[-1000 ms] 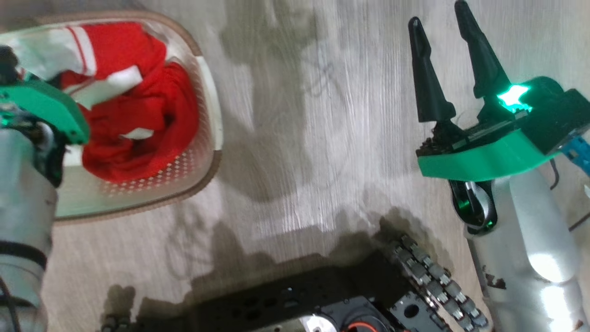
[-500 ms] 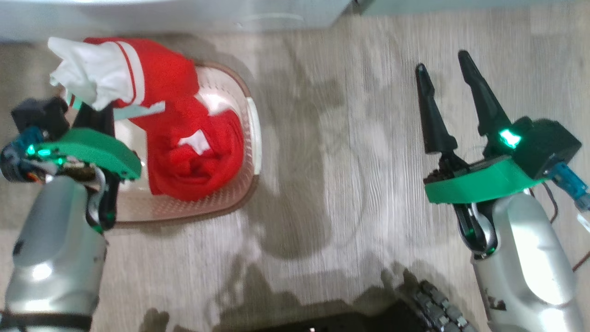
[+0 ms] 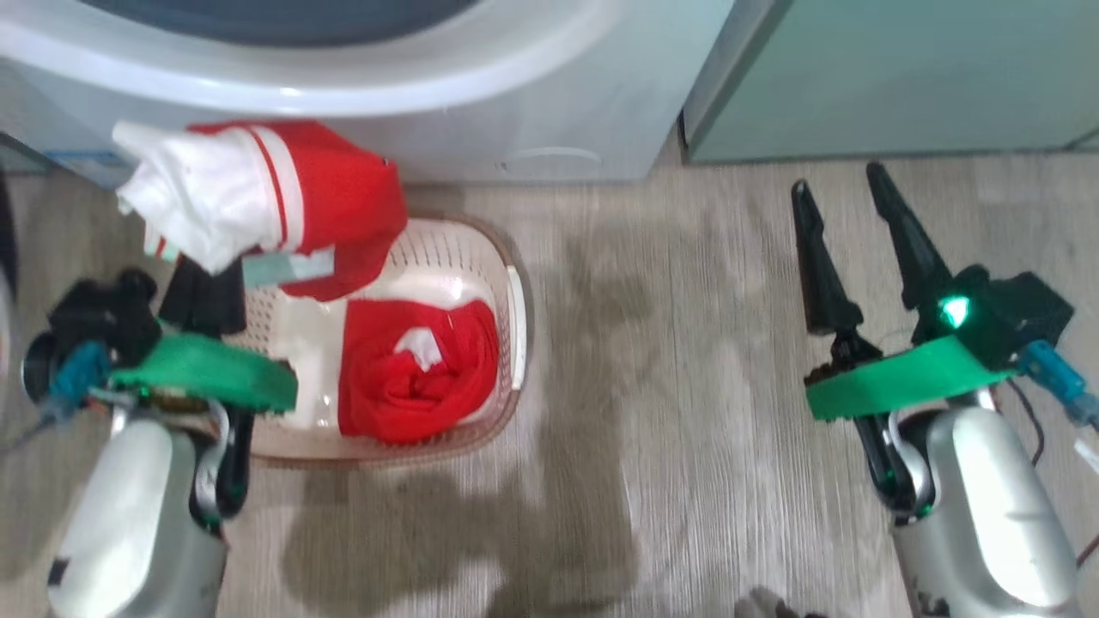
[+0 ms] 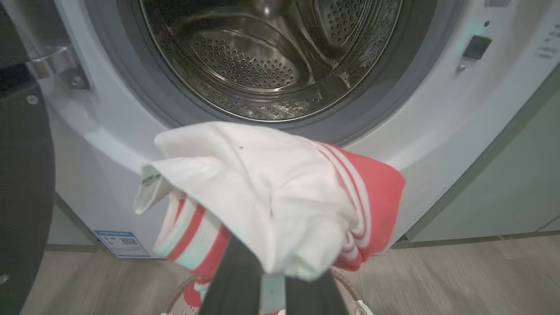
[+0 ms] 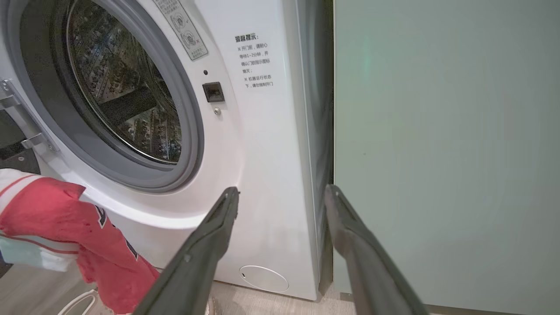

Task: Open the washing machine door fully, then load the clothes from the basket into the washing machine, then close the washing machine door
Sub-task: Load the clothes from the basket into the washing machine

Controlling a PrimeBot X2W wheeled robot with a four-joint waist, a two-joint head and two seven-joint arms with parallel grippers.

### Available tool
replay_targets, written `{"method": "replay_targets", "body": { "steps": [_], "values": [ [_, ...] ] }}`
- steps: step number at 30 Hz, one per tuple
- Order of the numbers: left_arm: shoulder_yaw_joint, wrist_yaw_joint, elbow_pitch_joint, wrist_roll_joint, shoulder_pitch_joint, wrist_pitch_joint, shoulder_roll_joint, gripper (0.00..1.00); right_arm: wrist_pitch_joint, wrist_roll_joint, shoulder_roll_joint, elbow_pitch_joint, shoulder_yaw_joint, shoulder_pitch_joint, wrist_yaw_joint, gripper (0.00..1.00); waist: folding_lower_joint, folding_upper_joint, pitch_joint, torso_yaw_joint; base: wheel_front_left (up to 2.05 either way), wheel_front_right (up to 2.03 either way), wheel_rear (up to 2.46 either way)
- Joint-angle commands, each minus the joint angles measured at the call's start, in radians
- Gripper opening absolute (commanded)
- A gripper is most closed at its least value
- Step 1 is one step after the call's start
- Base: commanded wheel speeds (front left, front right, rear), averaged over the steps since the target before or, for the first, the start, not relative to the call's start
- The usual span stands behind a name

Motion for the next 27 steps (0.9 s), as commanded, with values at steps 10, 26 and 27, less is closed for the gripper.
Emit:
{"method": "replay_targets", "body": {
  "steps": [10,26,27],
  "values": [
    [0.013,0.054,-0.197,0.034,0.146,0.031,0.039,0.00,0.028,-0.008,0.005,-0.013,0.010,0.099,0.000,1.00,0.0001,-0.0001,-0.174,0.021,0.00,0.00,0.00],
    [-0.024,0.087,-0.293,0.040,0.284,0.112,0.055,0.00,0.068,-0.005,0.005,-0.020,-0.006,0.218,0.000,1.00,0.0001,-0.0001,-0.312,0.009,0.00,0.00,0.00],
    [-0.026,0.088,-0.295,0.039,0.290,0.115,0.055,0.00,0.071,-0.004,0.005,-0.022,-0.006,0.222,0.000,1.00,0.0001,-0.0001,-0.316,0.008,0.00,0.00,0.00]
  ]
}}
